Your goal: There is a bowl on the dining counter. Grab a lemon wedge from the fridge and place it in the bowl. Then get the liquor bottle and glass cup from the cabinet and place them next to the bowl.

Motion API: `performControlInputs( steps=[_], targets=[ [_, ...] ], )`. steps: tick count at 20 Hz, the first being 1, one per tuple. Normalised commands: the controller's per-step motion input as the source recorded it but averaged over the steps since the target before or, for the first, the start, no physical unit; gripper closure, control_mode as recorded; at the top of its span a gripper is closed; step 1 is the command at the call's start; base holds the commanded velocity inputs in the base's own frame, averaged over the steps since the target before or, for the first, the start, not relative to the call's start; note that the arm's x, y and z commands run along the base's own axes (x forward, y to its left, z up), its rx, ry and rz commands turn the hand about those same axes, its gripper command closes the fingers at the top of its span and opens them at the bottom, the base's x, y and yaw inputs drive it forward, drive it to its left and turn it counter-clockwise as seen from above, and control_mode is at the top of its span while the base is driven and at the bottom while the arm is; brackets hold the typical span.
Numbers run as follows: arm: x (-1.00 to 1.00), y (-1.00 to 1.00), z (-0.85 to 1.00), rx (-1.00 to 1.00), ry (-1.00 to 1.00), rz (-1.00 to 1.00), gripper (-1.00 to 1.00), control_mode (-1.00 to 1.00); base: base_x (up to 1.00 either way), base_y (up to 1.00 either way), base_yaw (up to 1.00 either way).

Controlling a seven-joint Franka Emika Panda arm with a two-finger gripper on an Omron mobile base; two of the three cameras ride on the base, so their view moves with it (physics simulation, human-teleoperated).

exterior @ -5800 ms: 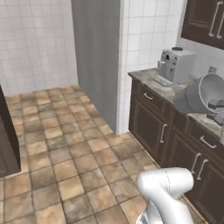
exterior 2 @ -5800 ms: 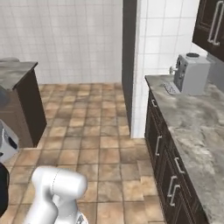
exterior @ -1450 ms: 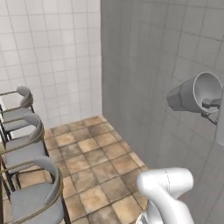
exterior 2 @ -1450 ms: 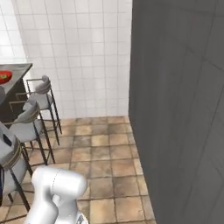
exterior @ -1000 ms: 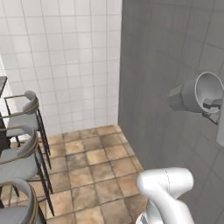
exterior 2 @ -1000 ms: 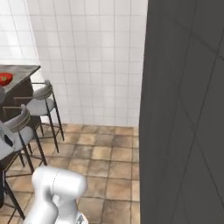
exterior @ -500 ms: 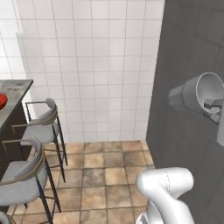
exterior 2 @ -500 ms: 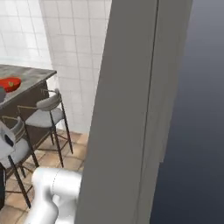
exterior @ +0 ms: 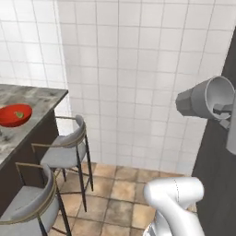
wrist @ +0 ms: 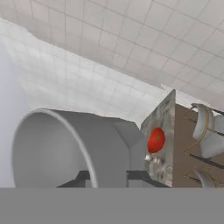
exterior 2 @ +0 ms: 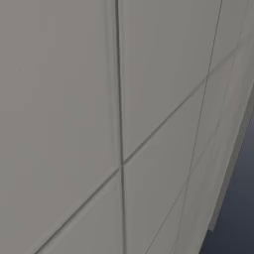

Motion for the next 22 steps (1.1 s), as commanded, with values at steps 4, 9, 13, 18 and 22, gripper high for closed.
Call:
performControlInputs(
  steps=[4,9,13,18,22],
  targets=[
    [0.0,0.0,0.0,0.0,0.0,0.0,1.0,1.0,0.97,-0.36,0.43],
    [0.0,0.0,0.0,0.0,0.0,0.0,1.0,1.0,0.91,-0.35,0.43],
    [0.0,0.0,0.0,0.0,0.0,0.0,1.0,1.0,0.79,-0.3,0.45],
    [0.0,0.0,0.0,0.0,0.0,0.0,1.0,1.0,0.6,-0.06,0.46],
    [0.0,0.0,0.0,0.0,0.0,0.0,1.0,1.0,0.45,0.0,0.45]
  ],
)
